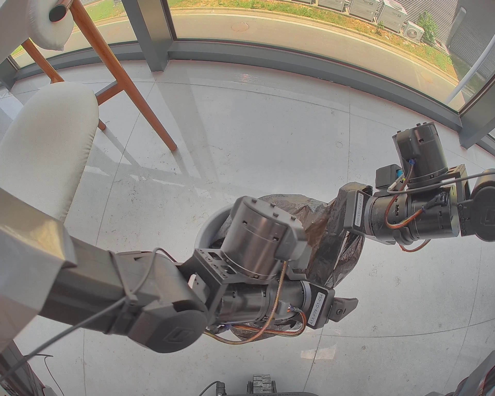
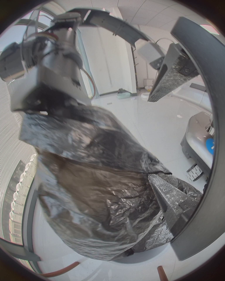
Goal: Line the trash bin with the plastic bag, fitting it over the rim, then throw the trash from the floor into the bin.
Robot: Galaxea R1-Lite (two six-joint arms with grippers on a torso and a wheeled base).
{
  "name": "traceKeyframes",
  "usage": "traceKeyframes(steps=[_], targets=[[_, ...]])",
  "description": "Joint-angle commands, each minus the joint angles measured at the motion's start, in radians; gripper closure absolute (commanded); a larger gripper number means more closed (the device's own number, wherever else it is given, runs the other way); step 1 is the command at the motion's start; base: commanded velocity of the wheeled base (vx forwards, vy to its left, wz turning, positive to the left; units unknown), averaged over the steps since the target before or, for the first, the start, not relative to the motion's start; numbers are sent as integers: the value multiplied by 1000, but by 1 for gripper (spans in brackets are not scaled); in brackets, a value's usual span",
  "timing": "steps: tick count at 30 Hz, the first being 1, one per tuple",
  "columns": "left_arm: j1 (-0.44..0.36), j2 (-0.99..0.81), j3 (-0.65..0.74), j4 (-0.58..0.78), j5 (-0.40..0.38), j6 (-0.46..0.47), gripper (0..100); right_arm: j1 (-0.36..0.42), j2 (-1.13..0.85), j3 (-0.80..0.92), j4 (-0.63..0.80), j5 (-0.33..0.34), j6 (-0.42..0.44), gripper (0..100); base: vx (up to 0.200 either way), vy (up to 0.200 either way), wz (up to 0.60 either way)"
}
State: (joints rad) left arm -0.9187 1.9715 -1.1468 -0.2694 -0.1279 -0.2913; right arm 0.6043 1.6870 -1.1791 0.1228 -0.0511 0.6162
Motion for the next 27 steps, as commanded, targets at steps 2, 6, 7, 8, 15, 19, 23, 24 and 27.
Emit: traceKeyframes(steps=[2,6,7,8,15,19,23,24,27], targets=[[-2,73,-21,-1,54,0,0,-12,5,-8,-2,0,0,100,0,0,0],[4,99,-39,1,111,-6,0,-15,6,-19,1,0,0,100,0,0,0],[6,104,-44,1,120,-8,0,-15,6,-20,3,0,0,100,0,0,0],[8,107,-51,2,128,-9,0,-15,6,-22,3,0,0,100,0,0,0],[37,116,-97,33,151,-26,0,-15,5,-20,5,-1,0,100,0,0,0],[63,121,-126,36,154,-31,0,-15,3,-22,3,-1,0,100,0,0,0],[75,138,-151,36,154,-32,0,-15,2,-20,5,-1,0,100,0,0,0],[75,138,-151,36,155,-32,0,-15,2,-22,5,-1,0,100,0,0,0],[75,139,-149,35,155,-32,100,-15,2,-20,5,-1,0,100,0,0,0]])
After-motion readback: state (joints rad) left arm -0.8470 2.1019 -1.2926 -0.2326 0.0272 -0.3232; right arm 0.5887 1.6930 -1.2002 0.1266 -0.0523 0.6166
